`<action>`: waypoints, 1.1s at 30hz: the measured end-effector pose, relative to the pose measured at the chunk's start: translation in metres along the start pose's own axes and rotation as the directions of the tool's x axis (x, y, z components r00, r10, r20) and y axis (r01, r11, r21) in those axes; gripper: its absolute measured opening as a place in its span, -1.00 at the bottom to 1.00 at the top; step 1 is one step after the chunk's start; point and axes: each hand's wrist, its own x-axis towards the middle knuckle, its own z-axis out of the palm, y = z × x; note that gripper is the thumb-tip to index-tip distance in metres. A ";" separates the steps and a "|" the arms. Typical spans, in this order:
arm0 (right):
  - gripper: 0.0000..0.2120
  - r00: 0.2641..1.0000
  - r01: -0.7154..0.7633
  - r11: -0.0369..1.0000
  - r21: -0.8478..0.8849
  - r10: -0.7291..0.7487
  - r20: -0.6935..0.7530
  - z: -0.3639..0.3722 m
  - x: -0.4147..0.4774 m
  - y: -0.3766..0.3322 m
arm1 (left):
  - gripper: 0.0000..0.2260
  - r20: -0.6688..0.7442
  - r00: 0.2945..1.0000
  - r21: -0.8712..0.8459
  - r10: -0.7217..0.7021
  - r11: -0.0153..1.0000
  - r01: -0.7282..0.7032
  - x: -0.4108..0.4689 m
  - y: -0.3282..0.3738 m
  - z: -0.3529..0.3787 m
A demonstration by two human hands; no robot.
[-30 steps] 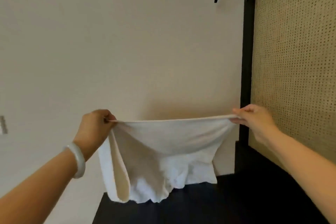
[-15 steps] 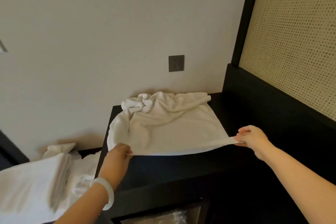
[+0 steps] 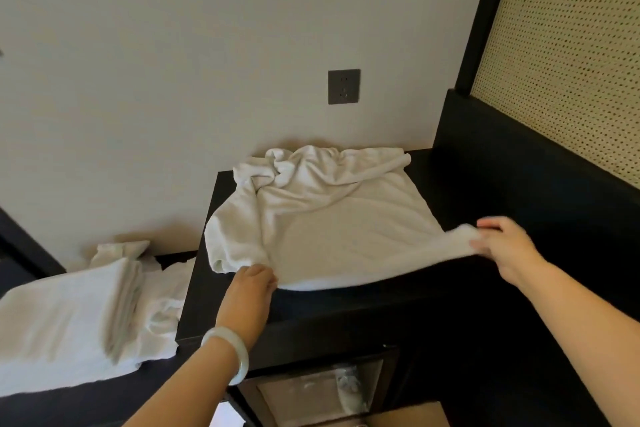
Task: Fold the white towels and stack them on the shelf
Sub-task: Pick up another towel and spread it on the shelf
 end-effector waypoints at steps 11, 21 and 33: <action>-0.31 0.984 -0.142 0.977 -0.159 0.156 0.081 -0.024 0.032 0.048 | -0.61 0.047 0.997 0.054 0.065 0.996 -0.067 -0.040 0.014 0.044; -0.30 0.985 0.160 0.594 -0.788 -0.143 0.092 0.004 0.024 0.040 | -0.80 -0.054 0.996 0.076 0.071 0.995 -0.067 -0.032 0.036 0.018; -0.80 0.541 0.821 0.392 -0.414 -0.304 0.784 0.073 -0.021 0.078 | -0.79 0.297 0.900 -0.140 0.319 0.947 -0.289 0.015 0.076 0.070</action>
